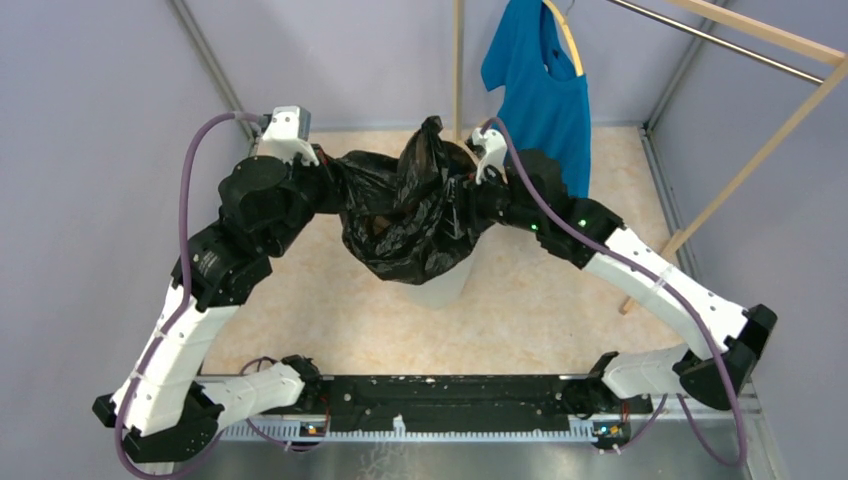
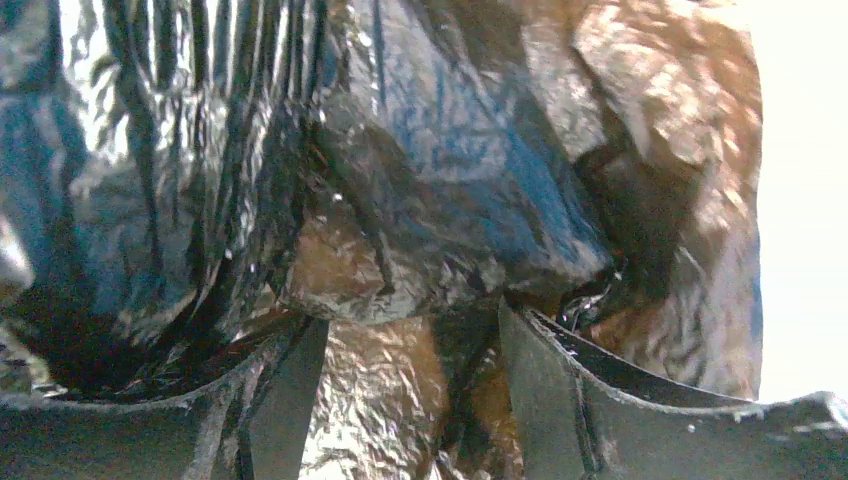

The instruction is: Put the trash bags into the trash bin

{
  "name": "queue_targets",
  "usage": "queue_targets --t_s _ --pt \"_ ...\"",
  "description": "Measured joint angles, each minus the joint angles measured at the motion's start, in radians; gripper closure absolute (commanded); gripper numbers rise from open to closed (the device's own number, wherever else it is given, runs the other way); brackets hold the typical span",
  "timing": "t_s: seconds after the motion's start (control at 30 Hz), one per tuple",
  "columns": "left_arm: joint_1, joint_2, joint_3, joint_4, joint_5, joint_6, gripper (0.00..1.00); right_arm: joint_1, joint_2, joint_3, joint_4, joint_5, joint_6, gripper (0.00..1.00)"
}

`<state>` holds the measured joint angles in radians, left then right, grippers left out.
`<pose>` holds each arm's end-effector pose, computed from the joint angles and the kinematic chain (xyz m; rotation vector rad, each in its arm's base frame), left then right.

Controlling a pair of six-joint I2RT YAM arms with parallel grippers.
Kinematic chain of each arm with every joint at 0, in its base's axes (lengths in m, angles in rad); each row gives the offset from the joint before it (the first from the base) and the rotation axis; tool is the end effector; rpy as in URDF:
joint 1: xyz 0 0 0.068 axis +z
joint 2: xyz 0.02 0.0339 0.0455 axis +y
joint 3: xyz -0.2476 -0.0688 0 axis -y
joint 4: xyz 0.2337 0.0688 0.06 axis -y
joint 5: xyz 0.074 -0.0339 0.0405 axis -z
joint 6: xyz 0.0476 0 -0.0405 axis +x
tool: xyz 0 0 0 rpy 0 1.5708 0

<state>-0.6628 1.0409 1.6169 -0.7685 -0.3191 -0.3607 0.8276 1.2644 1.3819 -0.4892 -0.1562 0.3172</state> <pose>0.1473 -0.0960 0.4819 0.0342 1.7762 -0.4635 0.1861 0.2135 0.3926 -0.6224 1.9523 0.8921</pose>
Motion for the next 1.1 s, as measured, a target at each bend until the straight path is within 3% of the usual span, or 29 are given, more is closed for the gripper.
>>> queue_targets --t_s 0.27,0.53,0.83,1.1 --pt "0.000 -0.037 -0.122 0.091 0.032 -0.053 1.00 0.000 0.053 -0.066 0.150 0.191 0.077 0.37" --pt "0.000 0.113 -0.053 0.181 0.085 -0.051 1.00 0.001 0.089 -0.066 0.145 0.264 0.076 0.36" --pt "0.000 0.154 -0.023 0.193 0.082 -0.029 1.00 0.006 0.023 0.031 -0.069 0.207 0.053 0.16" --pt "0.000 0.108 -0.022 0.201 0.082 -0.038 1.00 0.025 -0.086 0.165 -0.169 0.080 0.013 0.18"
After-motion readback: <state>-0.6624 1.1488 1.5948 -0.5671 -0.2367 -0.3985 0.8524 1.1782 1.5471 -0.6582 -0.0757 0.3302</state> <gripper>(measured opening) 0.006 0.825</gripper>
